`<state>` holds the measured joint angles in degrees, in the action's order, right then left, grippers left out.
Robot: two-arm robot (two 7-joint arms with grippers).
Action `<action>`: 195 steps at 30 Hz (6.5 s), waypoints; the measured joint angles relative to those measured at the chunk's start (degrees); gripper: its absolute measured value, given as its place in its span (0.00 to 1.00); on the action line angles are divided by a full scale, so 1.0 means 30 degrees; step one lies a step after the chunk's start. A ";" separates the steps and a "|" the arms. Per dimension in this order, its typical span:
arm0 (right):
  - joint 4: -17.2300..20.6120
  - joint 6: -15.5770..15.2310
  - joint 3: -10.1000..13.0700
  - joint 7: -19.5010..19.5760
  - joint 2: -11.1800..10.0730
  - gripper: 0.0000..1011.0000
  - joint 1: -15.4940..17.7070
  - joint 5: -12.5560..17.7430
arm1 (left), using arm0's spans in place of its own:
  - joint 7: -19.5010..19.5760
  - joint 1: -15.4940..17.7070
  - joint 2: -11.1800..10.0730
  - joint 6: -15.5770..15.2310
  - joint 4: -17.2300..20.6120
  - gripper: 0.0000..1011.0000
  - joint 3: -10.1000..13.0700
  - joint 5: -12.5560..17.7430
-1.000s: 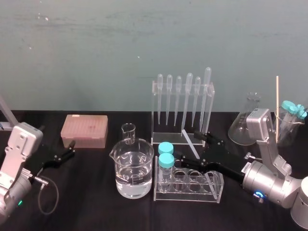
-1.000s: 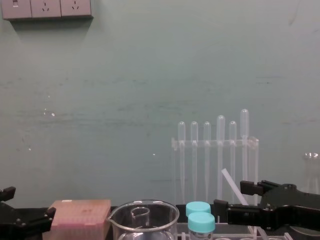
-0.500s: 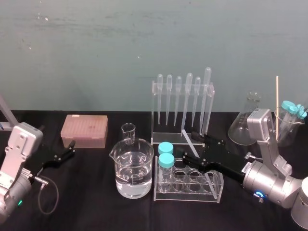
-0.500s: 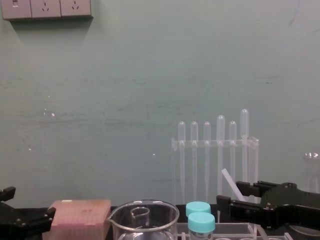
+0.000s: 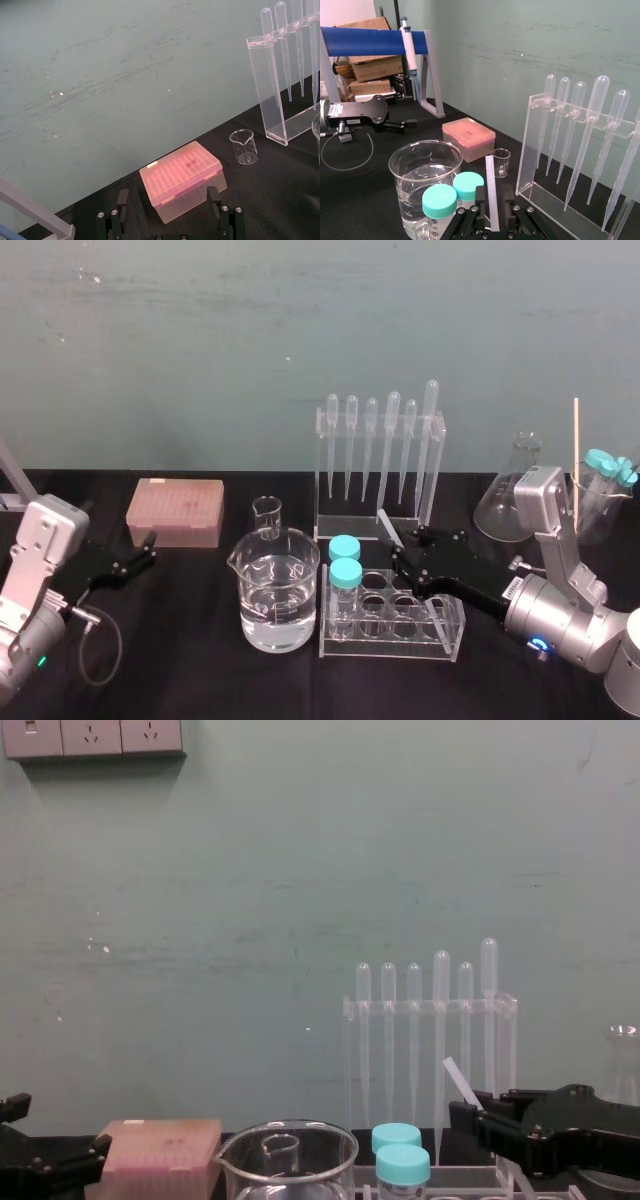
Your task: Pick up the stirring rod with one hand, then place it down.
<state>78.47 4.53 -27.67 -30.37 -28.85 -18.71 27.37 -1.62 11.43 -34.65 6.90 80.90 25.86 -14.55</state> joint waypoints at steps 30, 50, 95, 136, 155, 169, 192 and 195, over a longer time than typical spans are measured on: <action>0.0226 0.7951 0.2378 -0.1096 0.1585 0.07 0.0062 0.0040 | 0.0000 0.0000 0.0000 0.0001 0.0000 0.99 0.0001 0.0000; -0.0960 0.7886 0.3125 -0.2812 0.1747 0.07 0.0712 0.1578 | 0.0000 0.0000 0.0000 0.0000 0.0000 0.99 0.0001 0.0000; -0.0929 0.7886 0.3028 -0.2768 0.1714 0.07 0.0679 0.1531 | 0.0001 0.0000 -0.0001 0.0001 0.0000 0.99 0.0001 -0.0001; -0.0930 0.7886 0.3028 -0.2768 0.1714 0.07 0.0679 0.1531 | 0.0000 0.0001 0.0000 0.0000 0.0000 0.99 0.0000 0.0000; -0.0930 0.7886 0.3029 -0.2768 0.1714 0.07 0.0679 0.1531 | 0.0000 0.0001 0.0001 0.0001 0.0000 0.99 0.0001 -0.0001; -0.0912 0.7699 0.3122 -0.3017 0.1704 0.07 0.0679 0.1512 | 0.0000 0.0000 0.0000 0.0000 0.0000 0.99 0.0001 -0.0001; -0.0242 0.6373 0.3134 -0.3829 0.1188 0.07 0.1436 0.1381 | 0.0000 0.0000 0.0000 0.0000 0.0000 0.99 0.0001 0.0000; -0.0498 0.6366 0.3038 -0.3842 0.1237 0.07 0.1316 0.1279 | 0.0001 0.0000 0.0000 0.0000 0.0000 0.99 0.0000 -0.0001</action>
<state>76.97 23.62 -18.55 -41.90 -25.14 -14.76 31.21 -1.62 11.43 -34.65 6.90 80.90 25.86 -14.55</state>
